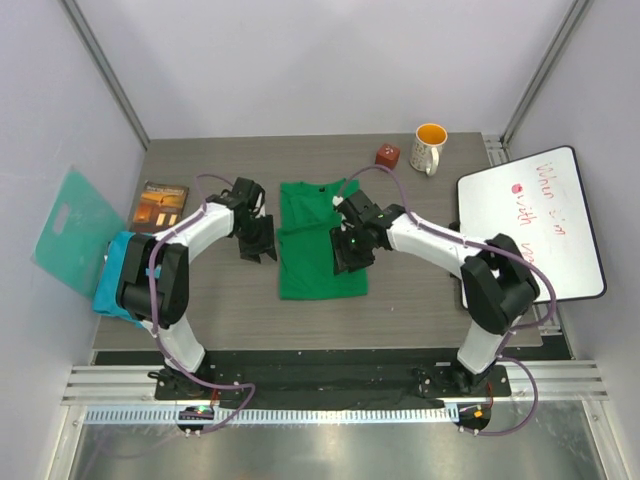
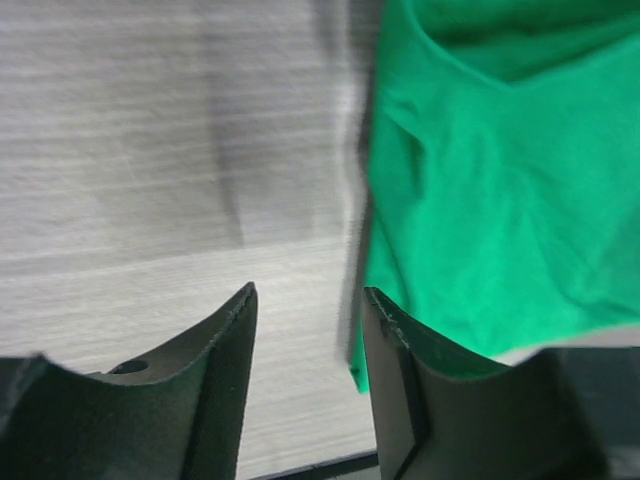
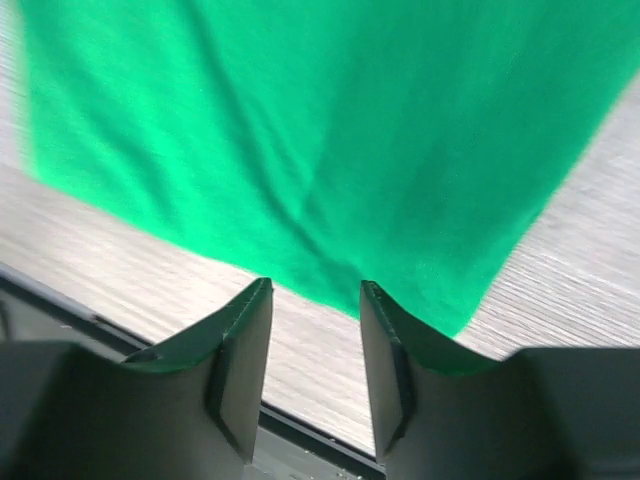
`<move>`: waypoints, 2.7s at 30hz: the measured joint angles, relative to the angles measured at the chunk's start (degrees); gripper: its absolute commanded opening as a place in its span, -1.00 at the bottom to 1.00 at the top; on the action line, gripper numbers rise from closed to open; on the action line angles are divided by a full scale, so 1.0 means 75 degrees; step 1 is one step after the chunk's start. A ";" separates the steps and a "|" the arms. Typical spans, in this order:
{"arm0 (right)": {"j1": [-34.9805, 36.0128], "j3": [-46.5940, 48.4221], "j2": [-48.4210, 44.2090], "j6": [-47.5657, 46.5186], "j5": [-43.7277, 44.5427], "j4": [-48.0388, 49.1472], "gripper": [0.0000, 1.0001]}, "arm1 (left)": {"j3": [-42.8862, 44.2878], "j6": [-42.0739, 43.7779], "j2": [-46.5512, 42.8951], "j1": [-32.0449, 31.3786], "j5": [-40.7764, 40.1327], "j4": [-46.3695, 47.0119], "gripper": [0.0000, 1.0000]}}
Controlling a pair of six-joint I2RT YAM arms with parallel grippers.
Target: Fold and stack the t-shirts
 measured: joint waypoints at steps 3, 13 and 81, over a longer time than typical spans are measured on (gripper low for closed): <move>-0.0143 0.0262 -0.0428 -0.0003 0.0052 -0.0044 -0.02 | -0.0201 -0.0015 -0.0303 0.0000 0.0329 0.0064 -0.01; -0.1635 -0.0726 -0.1384 -0.0020 -0.0093 0.0169 0.13 | -0.0915 0.0003 -0.0560 0.0003 0.1603 0.0399 -0.01; -0.1801 -0.0994 -0.0708 0.0303 -0.3069 0.0851 -0.98 | 0.1003 0.0085 0.0050 0.0166 0.2853 -0.0318 -1.00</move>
